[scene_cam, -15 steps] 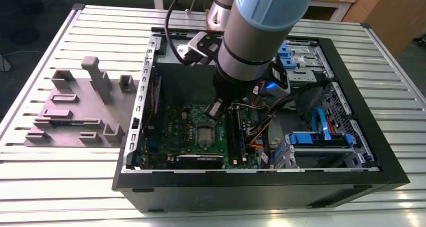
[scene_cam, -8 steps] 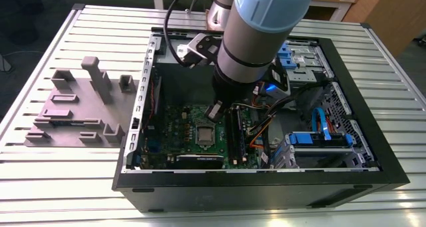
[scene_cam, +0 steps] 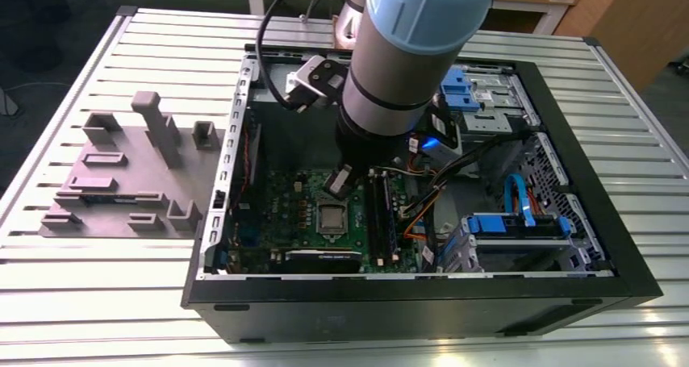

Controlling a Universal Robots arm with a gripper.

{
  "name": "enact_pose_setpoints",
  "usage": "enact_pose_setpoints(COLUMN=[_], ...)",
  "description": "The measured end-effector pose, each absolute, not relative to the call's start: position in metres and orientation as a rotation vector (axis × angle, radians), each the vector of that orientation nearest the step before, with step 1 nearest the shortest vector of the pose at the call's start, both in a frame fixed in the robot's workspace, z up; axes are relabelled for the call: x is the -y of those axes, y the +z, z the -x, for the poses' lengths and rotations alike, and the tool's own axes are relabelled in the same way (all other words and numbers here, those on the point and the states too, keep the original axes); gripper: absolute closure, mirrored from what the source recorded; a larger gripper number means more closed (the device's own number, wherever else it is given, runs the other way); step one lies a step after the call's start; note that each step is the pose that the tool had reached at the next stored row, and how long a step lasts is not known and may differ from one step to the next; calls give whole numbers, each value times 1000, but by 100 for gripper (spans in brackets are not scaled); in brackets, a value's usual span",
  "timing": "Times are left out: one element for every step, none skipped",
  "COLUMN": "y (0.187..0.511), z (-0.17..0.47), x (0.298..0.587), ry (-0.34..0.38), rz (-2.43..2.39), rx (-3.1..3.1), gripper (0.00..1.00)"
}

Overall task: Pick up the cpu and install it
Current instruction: 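Close the cpu cover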

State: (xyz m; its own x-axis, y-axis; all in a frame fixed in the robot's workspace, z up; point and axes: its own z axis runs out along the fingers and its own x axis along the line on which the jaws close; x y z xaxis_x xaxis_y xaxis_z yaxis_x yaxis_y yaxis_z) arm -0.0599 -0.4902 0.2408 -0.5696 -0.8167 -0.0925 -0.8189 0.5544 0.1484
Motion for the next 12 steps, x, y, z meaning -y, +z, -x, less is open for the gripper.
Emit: enact_pose_setpoints(y=[241, 241, 241, 241, 241, 241, 241, 241, 241, 241, 240, 240], z=[60, 60, 60, 60, 60, 61, 62, 64, 65, 65, 66, 66], x=[490, 490, 490, 490, 491, 492, 493, 495, 496, 497, 497, 497], ry=[274, 274, 274, 274, 274, 274, 274, 274, 274, 274, 274, 274], rz=[1451, 1451, 1451, 1451, 1451, 1451, 1451, 1451, 1451, 1451, 1451, 1451], rx=[-2758, -2758, -2758, -2758, -2758, -2758, -2758, -2758, -2758, -2758, -2758, -2758], gripper=[89, 89, 89, 89, 89, 89, 89, 89, 89, 89, 89, 89])
